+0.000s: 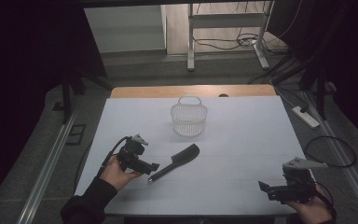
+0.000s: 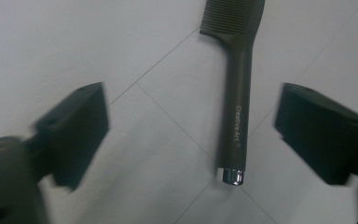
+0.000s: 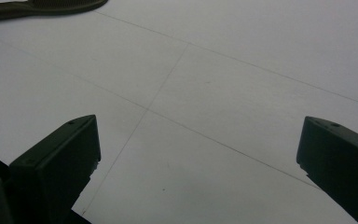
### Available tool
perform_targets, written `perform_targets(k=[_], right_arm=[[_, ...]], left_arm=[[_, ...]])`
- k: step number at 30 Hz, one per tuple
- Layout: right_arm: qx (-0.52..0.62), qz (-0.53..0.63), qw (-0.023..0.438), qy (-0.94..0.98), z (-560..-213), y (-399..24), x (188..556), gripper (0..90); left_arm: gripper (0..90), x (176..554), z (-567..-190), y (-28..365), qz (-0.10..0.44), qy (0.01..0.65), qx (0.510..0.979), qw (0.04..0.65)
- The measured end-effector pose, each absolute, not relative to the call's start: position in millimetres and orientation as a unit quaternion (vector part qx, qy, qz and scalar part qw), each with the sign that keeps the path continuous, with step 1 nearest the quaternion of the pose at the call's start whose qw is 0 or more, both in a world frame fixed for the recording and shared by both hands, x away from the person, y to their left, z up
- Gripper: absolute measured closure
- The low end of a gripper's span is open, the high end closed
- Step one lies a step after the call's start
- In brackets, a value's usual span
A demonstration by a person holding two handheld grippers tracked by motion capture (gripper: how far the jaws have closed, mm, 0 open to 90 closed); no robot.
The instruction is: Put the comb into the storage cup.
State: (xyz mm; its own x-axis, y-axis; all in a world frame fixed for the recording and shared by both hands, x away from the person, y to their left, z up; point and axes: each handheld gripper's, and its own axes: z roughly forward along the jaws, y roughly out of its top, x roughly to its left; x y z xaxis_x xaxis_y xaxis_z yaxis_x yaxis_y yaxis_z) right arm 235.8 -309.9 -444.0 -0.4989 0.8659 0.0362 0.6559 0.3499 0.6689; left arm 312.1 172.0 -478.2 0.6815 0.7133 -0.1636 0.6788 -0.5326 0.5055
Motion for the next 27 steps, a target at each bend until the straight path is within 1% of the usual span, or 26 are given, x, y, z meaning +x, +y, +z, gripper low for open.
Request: perform_targets(k=[2, 3, 8, 9, 10, 27], right_arm=[[0.473, 0.319, 0.165, 0.805, -444.0, -310.0, 235.8, 0.0], [0.473, 0.319, 0.164, 0.805, -444.0, -310.1, 235.9, 0.0], [0.474, 0.318, 0.164, 0.805, -444.1, -309.9, 236.1, 0.0], [0.474, 0.318, 0.164, 0.805, -444.1, -309.8, 236.1, 0.0], [0.474, 0.318, 0.164, 0.805, -444.1, -309.8, 236.1, 0.0], [0.473, 0.317, 0.163, 0.806, -444.2, -309.8, 236.3, 0.5]], left_arm=[[29.2, 313.8, -477.8, 171.6, 0.029, 0.398, 0.875, 0.274], [38.5, 314.7, -477.9, 171.3, 0.028, 0.399, 0.876, 0.270], [78.4, 319.2, -480.3, 167.9, 0.024, 0.394, 0.885, 0.247], [84.7, 320.2, -480.9, 166.6, 0.024, 0.395, 0.886, 0.242], [88.7, 321.3, -481.4, 165.3, 0.027, 0.394, 0.888, 0.236], [88.9, 321.3, -506.1, 147.0, -0.005, 0.380, 0.911, 0.160]])
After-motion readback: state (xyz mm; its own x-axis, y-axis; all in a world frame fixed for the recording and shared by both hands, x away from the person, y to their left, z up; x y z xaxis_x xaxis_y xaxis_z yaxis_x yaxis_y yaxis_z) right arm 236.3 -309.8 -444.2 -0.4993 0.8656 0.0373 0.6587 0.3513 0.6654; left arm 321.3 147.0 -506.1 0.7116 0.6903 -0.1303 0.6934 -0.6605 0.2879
